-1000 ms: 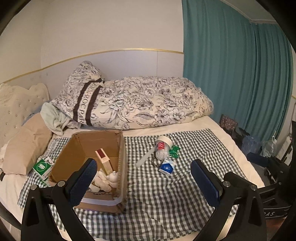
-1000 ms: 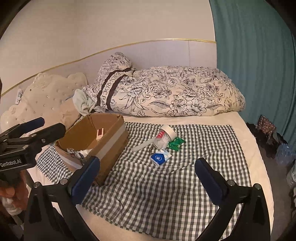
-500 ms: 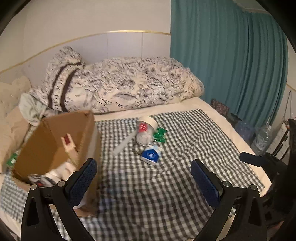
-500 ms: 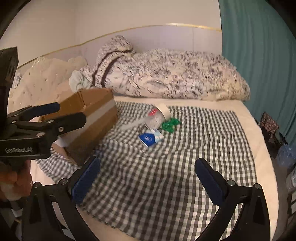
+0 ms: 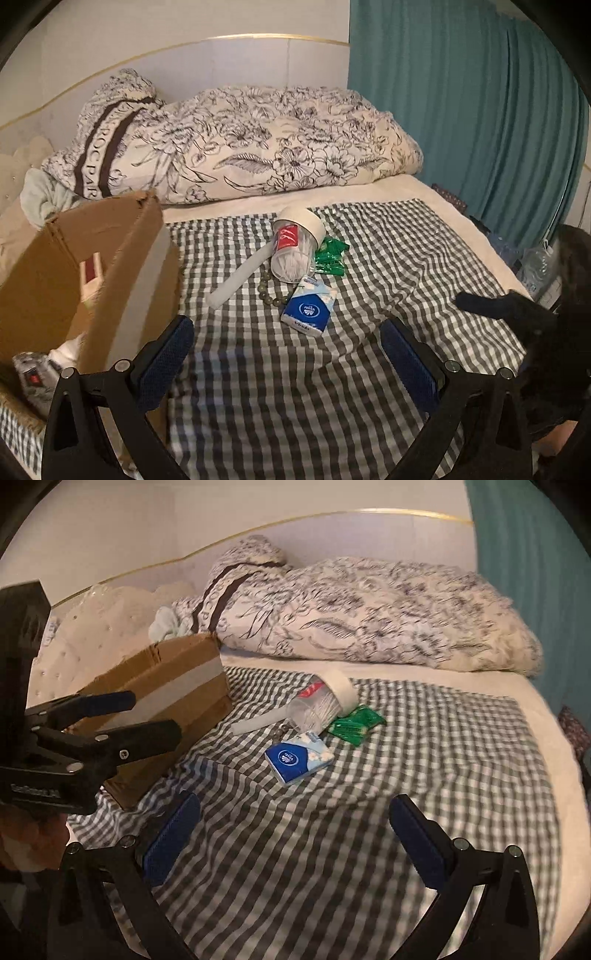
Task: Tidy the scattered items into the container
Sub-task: 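Grasp the red-labelled floss container with the left tool while the right tool grasps the blue box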
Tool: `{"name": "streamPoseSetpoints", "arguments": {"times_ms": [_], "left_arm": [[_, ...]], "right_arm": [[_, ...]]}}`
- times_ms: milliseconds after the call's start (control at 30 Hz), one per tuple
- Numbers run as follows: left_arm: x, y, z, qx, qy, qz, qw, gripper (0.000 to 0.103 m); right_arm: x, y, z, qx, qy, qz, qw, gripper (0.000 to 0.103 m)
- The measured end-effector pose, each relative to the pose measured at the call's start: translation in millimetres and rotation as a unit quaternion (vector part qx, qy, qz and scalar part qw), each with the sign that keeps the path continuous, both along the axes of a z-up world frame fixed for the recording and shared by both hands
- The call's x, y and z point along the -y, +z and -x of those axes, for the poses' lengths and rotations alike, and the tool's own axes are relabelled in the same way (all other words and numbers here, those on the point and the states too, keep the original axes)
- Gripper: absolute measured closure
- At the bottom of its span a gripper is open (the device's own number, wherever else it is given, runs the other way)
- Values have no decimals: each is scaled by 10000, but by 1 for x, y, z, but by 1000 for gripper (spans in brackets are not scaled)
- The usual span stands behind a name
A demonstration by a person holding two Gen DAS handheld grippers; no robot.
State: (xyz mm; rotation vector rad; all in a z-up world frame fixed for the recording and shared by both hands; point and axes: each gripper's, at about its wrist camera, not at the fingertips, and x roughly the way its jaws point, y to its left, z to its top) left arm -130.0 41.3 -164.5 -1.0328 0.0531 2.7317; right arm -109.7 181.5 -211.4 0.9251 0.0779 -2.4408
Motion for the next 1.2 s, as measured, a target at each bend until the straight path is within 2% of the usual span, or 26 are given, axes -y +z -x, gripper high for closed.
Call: {"name": "streamPoseSetpoints", "arguments": {"times_ms": [67, 233, 567, 733, 900, 967, 1067, 1167, 1200], "left_arm": [[-3, -7, 13, 39, -17, 18, 10000, 0], [-5, -28, 49, 211, 68, 76, 9997, 0], [-12, -60, 113, 577, 2, -30, 9983, 0], [-20, -69, 144, 738, -74, 107, 9972, 0], [-31, -77, 170, 932, -310, 124, 9951, 0], [-34, -82, 178, 1082, -356, 104, 9934, 2], [-39, -90, 188, 1258, -380, 194, 9911, 14], [-42, -98, 195, 1430, -437, 115, 9887, 37], [-42, -100, 196, 1441, -425, 113, 9886, 39]], "right_arm": [[5, -11, 16, 108, 122, 43, 9999, 0], [20, -29, 44, 79, 374, -241, 9990, 0], [34, -53, 92, 194, 529, 117, 9983, 0], [41, -63, 107, 289, 607, 120, 9977, 0], [45, -72, 117, 353, 608, 176, 9974, 5], [48, -76, 121, 402, 595, 161, 9973, 11], [56, -85, 125, 552, 623, -56, 9965, 20], [56, -86, 124, 524, 608, -102, 9967, 22], [56, -86, 123, 513, 587, -116, 9969, 23]]}}
